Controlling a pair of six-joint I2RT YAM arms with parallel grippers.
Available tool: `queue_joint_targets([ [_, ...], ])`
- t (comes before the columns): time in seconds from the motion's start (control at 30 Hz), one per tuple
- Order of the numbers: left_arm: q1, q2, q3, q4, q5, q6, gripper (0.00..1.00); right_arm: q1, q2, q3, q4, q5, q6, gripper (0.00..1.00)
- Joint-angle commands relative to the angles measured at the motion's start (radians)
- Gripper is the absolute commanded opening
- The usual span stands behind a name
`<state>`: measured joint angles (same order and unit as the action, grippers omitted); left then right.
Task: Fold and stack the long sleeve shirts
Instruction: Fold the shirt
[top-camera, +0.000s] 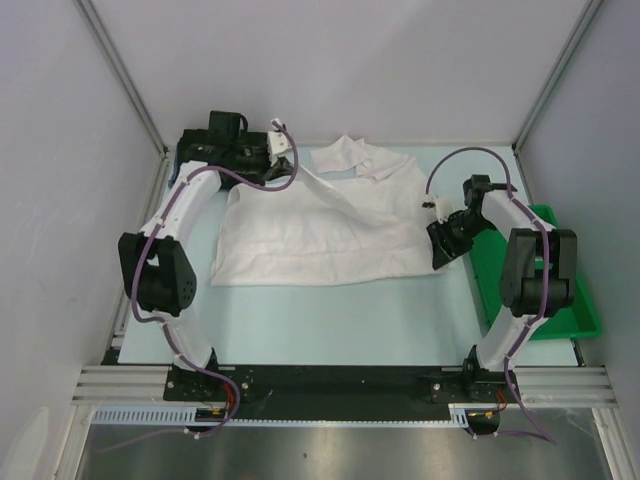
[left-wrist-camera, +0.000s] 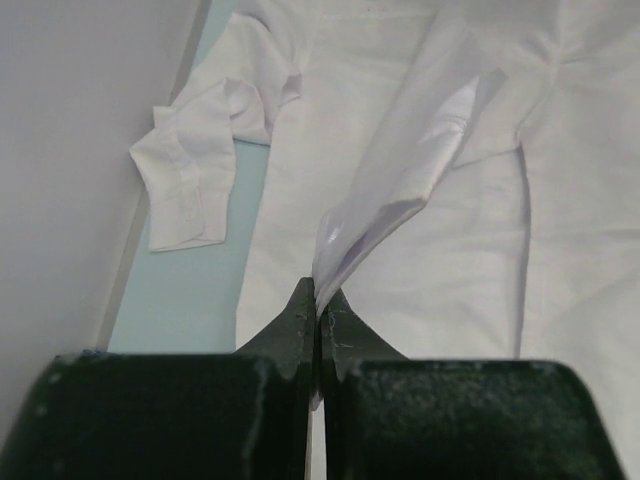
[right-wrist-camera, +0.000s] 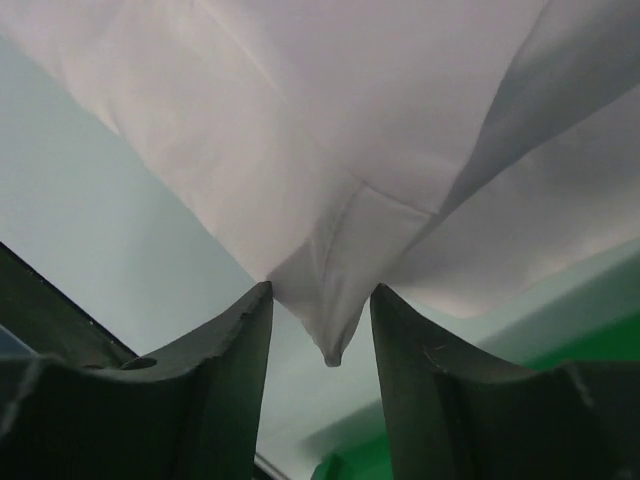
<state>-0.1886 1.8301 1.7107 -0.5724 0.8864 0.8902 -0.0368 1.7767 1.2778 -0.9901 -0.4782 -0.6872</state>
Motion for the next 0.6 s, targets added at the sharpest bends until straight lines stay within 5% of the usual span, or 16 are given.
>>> queue_joint_targets([
  [0.0, 0.021, -0.113, -0.019, -0.228, 0.114, 0.266, 0.00, -0.009, 0.020, 0.083, -0.064, 0.056, 0.027, 0.51],
  [0.13, 0.053, -0.170, -0.109, -0.329, 0.108, 0.429, 0.00, -0.015, -0.046, 0.146, 0.022, -0.063, 0.109, 0.47],
  [0.27, 0.112, -0.167, -0.143, -0.452, 0.098, 0.574, 0.00, 0.034, -0.085, 0.117, 0.119, -0.152, 0.146, 0.31],
  [0.57, 0.166, -0.170, -0.296, -0.492, -0.006, 0.906, 0.00, 0.101, 0.096, 0.014, 0.163, -0.065, 0.127, 0.21],
])
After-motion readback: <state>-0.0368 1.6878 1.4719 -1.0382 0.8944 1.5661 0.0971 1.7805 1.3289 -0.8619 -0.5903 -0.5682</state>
